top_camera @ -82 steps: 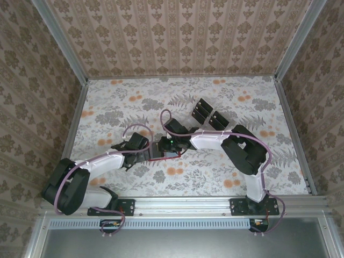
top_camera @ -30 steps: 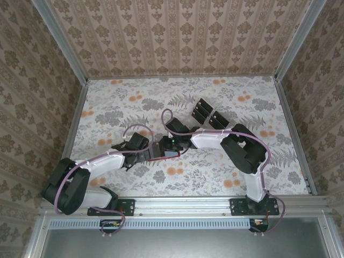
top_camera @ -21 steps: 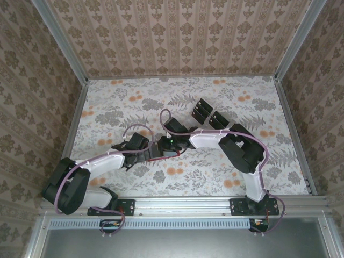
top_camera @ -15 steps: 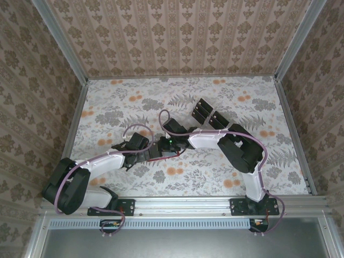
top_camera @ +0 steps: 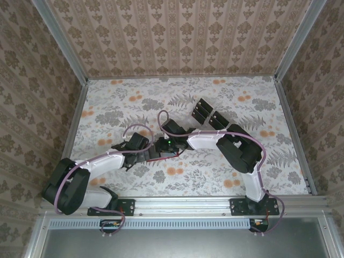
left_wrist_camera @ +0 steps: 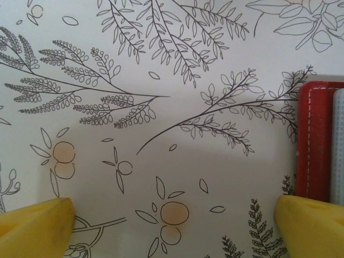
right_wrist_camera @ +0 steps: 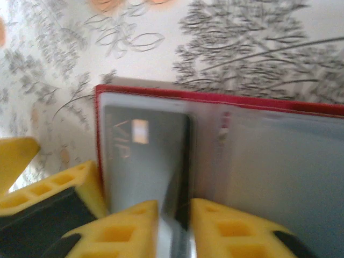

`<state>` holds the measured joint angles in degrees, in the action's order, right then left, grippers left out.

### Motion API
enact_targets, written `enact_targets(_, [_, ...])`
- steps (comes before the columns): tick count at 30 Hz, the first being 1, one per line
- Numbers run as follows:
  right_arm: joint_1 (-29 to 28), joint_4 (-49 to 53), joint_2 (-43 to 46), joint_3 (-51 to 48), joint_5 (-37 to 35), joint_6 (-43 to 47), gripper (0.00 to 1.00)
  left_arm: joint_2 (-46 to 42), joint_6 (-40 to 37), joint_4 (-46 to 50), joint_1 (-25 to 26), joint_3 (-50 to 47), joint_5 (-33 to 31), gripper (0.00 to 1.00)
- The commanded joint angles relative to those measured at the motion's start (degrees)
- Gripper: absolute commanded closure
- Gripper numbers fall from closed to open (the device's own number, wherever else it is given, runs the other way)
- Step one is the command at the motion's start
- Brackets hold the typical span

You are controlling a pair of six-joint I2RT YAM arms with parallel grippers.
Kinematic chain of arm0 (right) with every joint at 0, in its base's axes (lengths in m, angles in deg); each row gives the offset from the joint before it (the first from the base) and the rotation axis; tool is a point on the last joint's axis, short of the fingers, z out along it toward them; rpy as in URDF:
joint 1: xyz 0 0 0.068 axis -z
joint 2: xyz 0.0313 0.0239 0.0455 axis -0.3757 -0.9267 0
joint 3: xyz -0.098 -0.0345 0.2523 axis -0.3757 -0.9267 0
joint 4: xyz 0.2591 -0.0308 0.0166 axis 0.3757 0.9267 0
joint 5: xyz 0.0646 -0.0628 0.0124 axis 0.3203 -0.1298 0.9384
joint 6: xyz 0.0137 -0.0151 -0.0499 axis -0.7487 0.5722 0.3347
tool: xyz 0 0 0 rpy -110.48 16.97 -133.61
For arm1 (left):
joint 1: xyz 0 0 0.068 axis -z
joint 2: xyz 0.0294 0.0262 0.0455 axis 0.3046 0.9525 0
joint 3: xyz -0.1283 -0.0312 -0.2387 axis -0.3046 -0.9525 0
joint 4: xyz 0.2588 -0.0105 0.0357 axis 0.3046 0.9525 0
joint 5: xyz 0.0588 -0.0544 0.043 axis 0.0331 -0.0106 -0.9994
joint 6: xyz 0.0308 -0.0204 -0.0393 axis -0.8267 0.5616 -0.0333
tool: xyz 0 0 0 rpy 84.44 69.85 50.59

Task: Put the credit cards into the card holder
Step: Insert the credit card into the card slot.

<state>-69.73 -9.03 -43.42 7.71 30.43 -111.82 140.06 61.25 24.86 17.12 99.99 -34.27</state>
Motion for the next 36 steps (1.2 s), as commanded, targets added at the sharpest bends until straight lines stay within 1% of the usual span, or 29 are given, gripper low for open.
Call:
enact_targets(1, [-1.1, -0.4, 0.2, -1.2, 1.2, -0.2, 0.62, -1.1, -0.4, 2.2, 0.3, -0.1, 0.8, 0.0])
enact_targets(3, [-0.9, -0.9, 1.6, -3.1, 0.1, -0.4, 0.58, -2.1, -0.6, 2.9, 0.3, -0.1, 0.7, 0.0])
enact_targets(5, [-0.5, -2.4, 2.8, -5.6, -0.3, -1.2, 0.57, -3.1, -0.7, 3.5, 0.2, -0.1, 0.6, 0.0])
enact_targets(14, [-1.0, -11.1, 6.0, -15.7, 0.0, -8.0, 0.57, -5.1, -1.2, 5.5, 0.0, 0.7, 0.8, 0.0])
enact_targets(17, [-2.1, -11.8, 7.6, -16.5, -0.2, -8.8, 0.56, -5.1, -1.8, 5.8, -0.3, 1.0, 1.2, 0.0])
enact_targets(21, [-2.9, -10.4, 10.0, -15.3, -0.8, -7.9, 0.56, -4.7, -2.1, 6.2, -0.5, 1.2, 1.3, 0.0])
enact_targets(30, [-2.7, 1.7, 14.1, -10.1, -7.0, 0.4, 0.55, -4.0, -1.6, 6.0, -0.7, 0.2, 1.4, 0.0])
enact_targets(31, [-2.7, 3.2, 14.1, -9.5, -7.7, 1.5, 0.56, -4.1, -1.4, 6.0, -0.7, 0.1, 1.5, 0.0])
enact_targets(33, [-2.7, 5.5, 13.6, -8.6, -8.9, 3.3, 0.63, -4.3, -1.2, 6.0, -0.7, -0.2, 1.5, 0.0])
enact_targets(36, [-2.7, 7.8, 12.5, -7.6, -9.9, 5.2, 0.84, -4.7, -1.1, 6.1, -0.7, -0.7, 1.6, 0.0])
